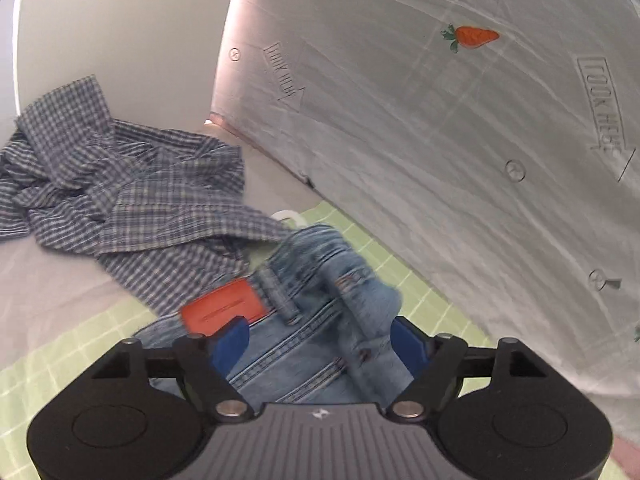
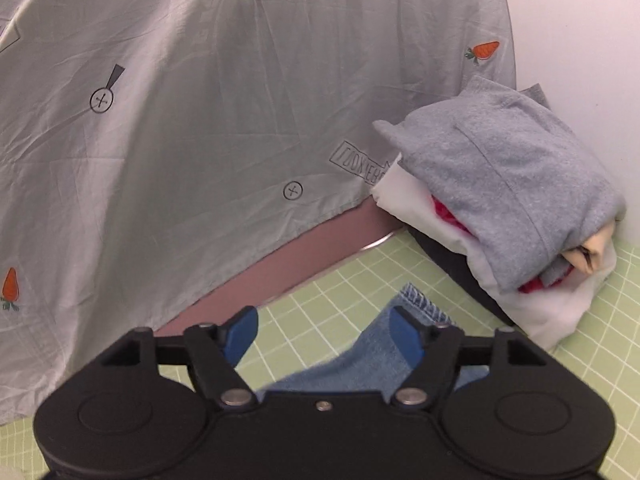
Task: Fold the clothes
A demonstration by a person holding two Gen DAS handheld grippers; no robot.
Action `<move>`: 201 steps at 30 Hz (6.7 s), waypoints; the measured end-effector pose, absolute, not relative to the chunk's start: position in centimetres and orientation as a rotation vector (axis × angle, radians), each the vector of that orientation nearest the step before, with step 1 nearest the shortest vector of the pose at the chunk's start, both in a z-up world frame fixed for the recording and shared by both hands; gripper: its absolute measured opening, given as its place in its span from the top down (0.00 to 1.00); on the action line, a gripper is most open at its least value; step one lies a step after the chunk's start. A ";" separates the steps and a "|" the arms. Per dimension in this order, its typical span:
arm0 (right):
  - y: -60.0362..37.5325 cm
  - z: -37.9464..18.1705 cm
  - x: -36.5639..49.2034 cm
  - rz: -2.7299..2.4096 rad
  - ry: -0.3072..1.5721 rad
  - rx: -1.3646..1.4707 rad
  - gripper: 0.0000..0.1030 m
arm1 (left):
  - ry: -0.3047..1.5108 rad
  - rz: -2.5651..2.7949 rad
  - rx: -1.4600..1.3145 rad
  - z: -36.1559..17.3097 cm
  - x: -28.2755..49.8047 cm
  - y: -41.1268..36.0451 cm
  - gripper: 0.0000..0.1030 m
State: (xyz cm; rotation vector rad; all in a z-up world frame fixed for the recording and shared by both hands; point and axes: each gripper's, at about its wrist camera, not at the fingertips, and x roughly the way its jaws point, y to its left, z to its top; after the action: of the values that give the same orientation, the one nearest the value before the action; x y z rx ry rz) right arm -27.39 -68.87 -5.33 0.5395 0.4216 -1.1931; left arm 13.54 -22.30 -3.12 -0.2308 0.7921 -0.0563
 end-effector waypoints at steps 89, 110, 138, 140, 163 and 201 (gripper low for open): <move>-58.3 -14.5 -29.5 -1.194 0.929 0.370 0.20 | 0.845 -0.145 -0.088 -4.0 9.9 -17.4 0.50; -52.9 -8.7 -10.9 -0.720 0.774 0.350 0.23 | 1.037 -0.154 -0.131 -8.6 11.9 -12.0 0.32; -29.6 -8.2 12.7 0.192 0.883 -0.101 0.61 | 1.150 -0.100 -0.345 -11.5 10.8 -5.3 0.29; -30.7 -7.8 12.6 0.216 0.875 -0.072 0.72 | 1.149 -0.105 -0.352 -11.4 10.8 -5.3 0.29; -39.8 -10.8 14.1 0.280 0.977 0.689 0.45 | 1.139 -0.087 -0.275 -10.2 10.2 -5.9 0.29; -65.3 -15.0 -46.2 -1.256 0.568 0.815 0.05 | 1.137 -0.336 0.129 -11.2 -4.1 -32.5 0.12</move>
State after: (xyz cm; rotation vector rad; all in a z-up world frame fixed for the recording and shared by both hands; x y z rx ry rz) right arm -46.19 -65.33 -15.01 0.8154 0.5679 -1.2562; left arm -4.07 -32.52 -11.24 0.1294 1.1370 -0.3358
